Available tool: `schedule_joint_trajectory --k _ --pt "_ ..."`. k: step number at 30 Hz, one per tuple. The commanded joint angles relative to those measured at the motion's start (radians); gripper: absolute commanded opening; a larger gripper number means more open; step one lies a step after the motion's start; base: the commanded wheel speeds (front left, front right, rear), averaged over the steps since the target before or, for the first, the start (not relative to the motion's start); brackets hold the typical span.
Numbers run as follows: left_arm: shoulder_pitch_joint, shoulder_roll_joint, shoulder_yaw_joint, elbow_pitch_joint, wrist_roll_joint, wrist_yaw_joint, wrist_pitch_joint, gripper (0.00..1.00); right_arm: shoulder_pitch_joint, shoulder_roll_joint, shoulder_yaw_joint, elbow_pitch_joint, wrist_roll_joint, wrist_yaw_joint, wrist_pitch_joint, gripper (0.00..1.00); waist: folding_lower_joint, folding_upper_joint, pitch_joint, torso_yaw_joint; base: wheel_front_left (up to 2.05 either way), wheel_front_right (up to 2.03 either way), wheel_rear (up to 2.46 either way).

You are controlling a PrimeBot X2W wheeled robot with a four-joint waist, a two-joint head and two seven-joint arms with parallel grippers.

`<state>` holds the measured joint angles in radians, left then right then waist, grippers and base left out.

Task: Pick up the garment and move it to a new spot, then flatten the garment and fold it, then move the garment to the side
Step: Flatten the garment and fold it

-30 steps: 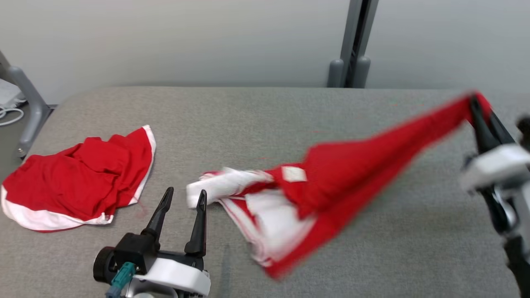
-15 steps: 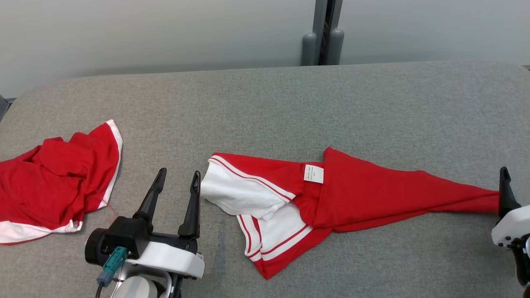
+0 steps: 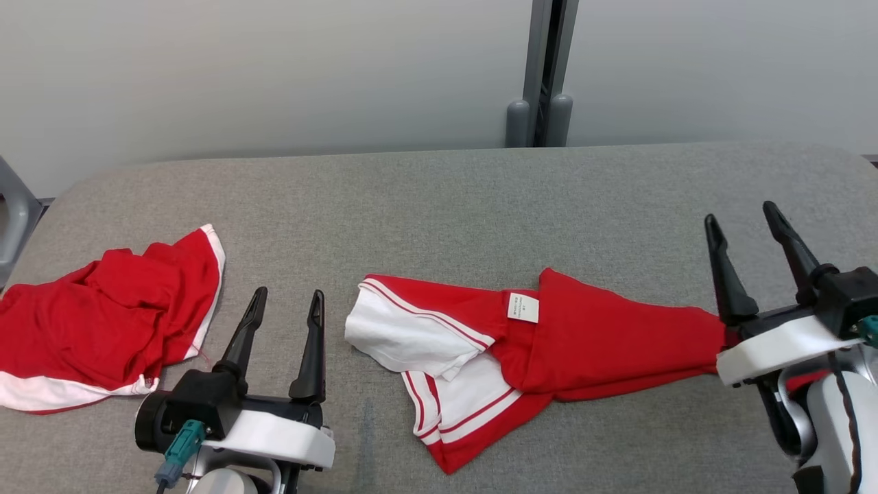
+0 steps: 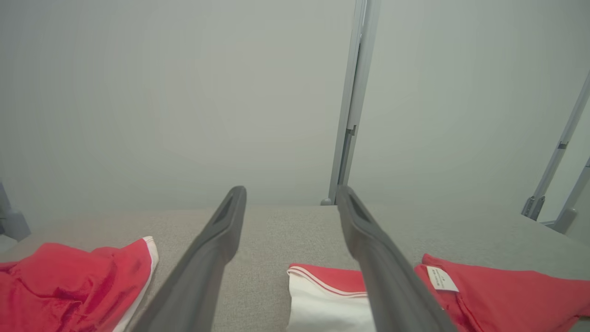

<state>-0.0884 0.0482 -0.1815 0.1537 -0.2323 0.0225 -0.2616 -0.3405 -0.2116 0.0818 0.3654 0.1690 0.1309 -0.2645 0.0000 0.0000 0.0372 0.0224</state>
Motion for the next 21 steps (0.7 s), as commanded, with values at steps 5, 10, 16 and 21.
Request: schedule_joint_trajectory --k 5,10,16,21 --pt "0.016 0.004 0.0 -0.014 -0.005 0.007 -0.003 1.0 0.084 -0.003 0.075 -0.129 -0.023 0.0 -0.002 1.0 0.0 0.0 -0.019 0.013 0.0 0.0 0.0" --pt "0.038 0.004 -0.004 -0.014 -0.003 0.009 -0.003 1.0 0.163 0.03 0.098 -0.178 -0.016 0.0 -0.002 1.0 0.0 0.0 -0.029 0.017 0.0 0.0 0.0" --pt "0.046 0.004 -0.008 -0.003 0.004 0.006 -0.003 1.0 0.184 0.047 0.127 -0.184 -0.024 0.0 -0.002 1.0 0.0 0.0 -0.031 0.017 0.0 0.0 0.0" --pt "0.035 0.004 -0.019 0.0 0.001 0.003 -0.003 1.0 0.16 0.037 0.184 -0.179 -0.027 0.0 -0.002 1.0 0.0 0.0 -0.03 0.034 0.0 0.0 0.0"
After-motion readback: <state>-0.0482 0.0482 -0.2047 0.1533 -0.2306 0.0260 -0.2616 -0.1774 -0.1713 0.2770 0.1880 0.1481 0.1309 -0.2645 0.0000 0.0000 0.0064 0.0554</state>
